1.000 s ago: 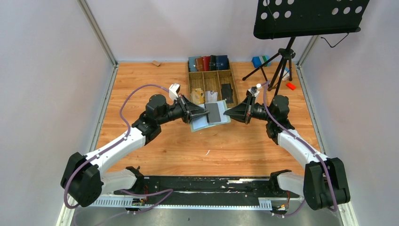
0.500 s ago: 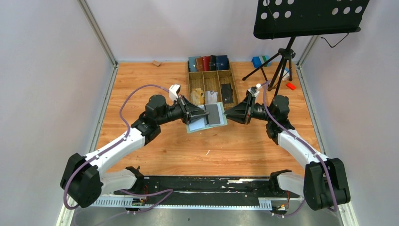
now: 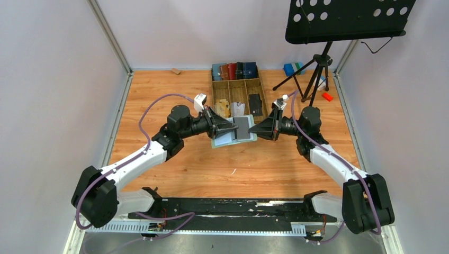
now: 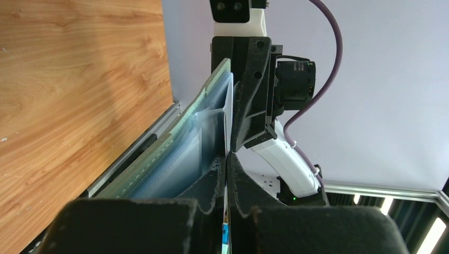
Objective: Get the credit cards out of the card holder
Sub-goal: Remove the credit card from the card holder, then place the credit card in the storage box.
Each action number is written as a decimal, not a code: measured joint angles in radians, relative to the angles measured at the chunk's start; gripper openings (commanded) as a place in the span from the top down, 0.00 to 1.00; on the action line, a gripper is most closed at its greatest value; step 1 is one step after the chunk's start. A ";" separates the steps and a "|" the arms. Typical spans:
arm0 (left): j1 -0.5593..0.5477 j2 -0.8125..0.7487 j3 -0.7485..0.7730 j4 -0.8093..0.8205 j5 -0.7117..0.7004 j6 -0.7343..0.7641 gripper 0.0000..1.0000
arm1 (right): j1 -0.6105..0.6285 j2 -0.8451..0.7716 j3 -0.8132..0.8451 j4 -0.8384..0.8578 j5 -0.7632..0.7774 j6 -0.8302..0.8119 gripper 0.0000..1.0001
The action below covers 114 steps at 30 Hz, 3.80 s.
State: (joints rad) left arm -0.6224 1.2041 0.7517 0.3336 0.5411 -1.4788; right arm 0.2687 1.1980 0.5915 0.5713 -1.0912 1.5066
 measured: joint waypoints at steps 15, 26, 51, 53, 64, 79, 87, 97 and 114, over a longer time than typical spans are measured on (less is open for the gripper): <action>0.000 0.004 -0.003 0.014 -0.001 -0.016 0.84 | -0.005 0.006 0.044 -0.105 -0.010 -0.072 1.00; 0.000 0.004 -0.044 0.104 0.000 -0.063 0.82 | -0.013 0.011 0.015 -0.049 -0.012 -0.032 1.00; 0.016 -0.014 -0.071 0.133 -0.004 -0.082 0.98 | -0.054 0.016 -0.043 0.066 -0.011 0.059 1.00; 0.016 -0.014 -0.071 0.130 -0.004 -0.081 0.98 | -0.054 0.016 -0.043 0.070 -0.011 0.060 1.00; 0.068 -0.043 -0.066 -0.002 0.008 -0.007 1.00 | -0.121 0.016 -0.035 -0.049 -0.030 -0.039 1.00; 0.114 0.103 0.277 -0.518 -0.036 0.373 1.00 | -0.166 0.014 0.113 -0.908 0.144 -0.801 1.00; 0.094 0.406 0.536 -0.586 -0.122 0.518 1.00 | -0.166 0.003 0.137 -1.157 0.291 -1.022 1.00; 0.037 0.850 0.953 -0.596 -0.186 0.571 1.00 | -0.166 -0.079 0.151 -1.244 0.387 -1.077 1.00; 0.028 1.264 1.372 -0.629 -0.238 0.561 1.00 | -0.166 -0.044 0.158 -1.276 0.410 -1.097 1.00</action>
State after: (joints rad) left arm -0.5941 2.4683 2.1239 -0.2955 0.3031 -0.9176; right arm 0.1032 1.1538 0.7494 -0.7044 -0.6807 0.4099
